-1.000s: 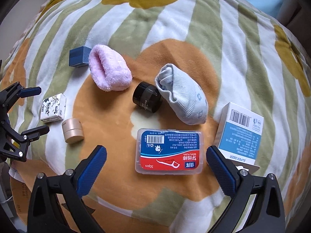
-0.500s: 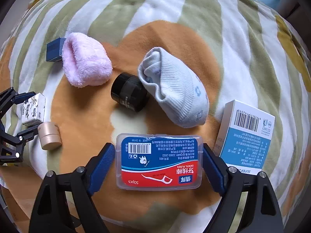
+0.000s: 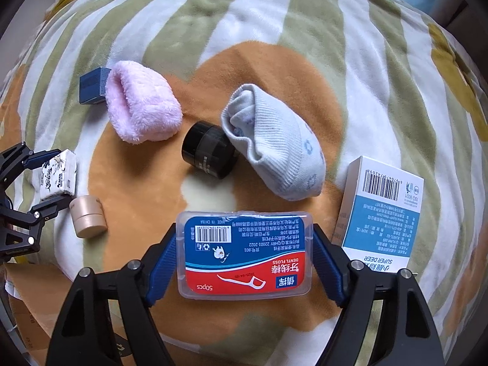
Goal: Organize objects
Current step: 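Grasp the white tissue pack with left tool while right tool grasps the floss box, then carry tissue pack and floss box into the cardboard box and open both tools, then withdraw both tools from the box back toward the remaining items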
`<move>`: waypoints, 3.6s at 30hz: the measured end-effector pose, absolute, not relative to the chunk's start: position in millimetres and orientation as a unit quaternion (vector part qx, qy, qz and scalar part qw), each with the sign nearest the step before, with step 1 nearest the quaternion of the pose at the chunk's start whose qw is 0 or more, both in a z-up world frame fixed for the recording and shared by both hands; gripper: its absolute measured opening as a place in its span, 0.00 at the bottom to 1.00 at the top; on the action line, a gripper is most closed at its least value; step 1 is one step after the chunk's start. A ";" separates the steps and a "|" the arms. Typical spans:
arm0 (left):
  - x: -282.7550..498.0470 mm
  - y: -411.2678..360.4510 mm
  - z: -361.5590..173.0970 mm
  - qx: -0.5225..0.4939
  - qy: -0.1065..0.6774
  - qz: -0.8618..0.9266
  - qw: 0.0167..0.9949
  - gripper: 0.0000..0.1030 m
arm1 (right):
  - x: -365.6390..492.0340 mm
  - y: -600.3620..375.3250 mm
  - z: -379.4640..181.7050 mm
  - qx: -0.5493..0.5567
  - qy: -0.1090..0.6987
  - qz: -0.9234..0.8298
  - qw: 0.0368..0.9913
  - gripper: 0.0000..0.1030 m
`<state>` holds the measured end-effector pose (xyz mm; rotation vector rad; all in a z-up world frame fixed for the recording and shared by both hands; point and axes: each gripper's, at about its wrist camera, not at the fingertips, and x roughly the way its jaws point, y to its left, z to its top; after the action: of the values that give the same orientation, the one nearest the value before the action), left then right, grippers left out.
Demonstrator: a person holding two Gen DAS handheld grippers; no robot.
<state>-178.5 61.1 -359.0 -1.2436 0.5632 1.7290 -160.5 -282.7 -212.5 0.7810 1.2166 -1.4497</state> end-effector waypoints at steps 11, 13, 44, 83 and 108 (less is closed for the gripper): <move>-176.2 37.1 -288.1 -0.470 0.209 0.742 0.430 0.59 | -176.0 -247.7 -143.1 0.288 0.477 -0.605 0.569 0.75; -170.0 31.1 -268.4 -0.462 0.197 0.752 0.427 0.59 | -147.6 -249.5 -130.0 0.276 0.474 -0.605 0.577 0.75; 47.6 -23.4 -257.0 -0.505 0.170 0.766 0.360 0.59 | -44.8 -74.4 -189.6 0.256 0.510 -0.550 0.610 0.75; 65.9 -25.6 -253.7 -0.521 0.177 0.755 0.355 0.97 | -56.1 -61.9 -222.8 0.335 0.481 -0.537 0.606 0.95; 18.8 -19.6 -207.9 -0.493 0.164 0.763 0.383 0.97 | -36.2 -78.9 -167.7 0.245 0.504 -0.469 0.683 0.95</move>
<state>18.8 -19.6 -207.9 -1.2579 0.4194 1.9467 -36.2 -78.9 -167.7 0.5492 1.1298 -1.0515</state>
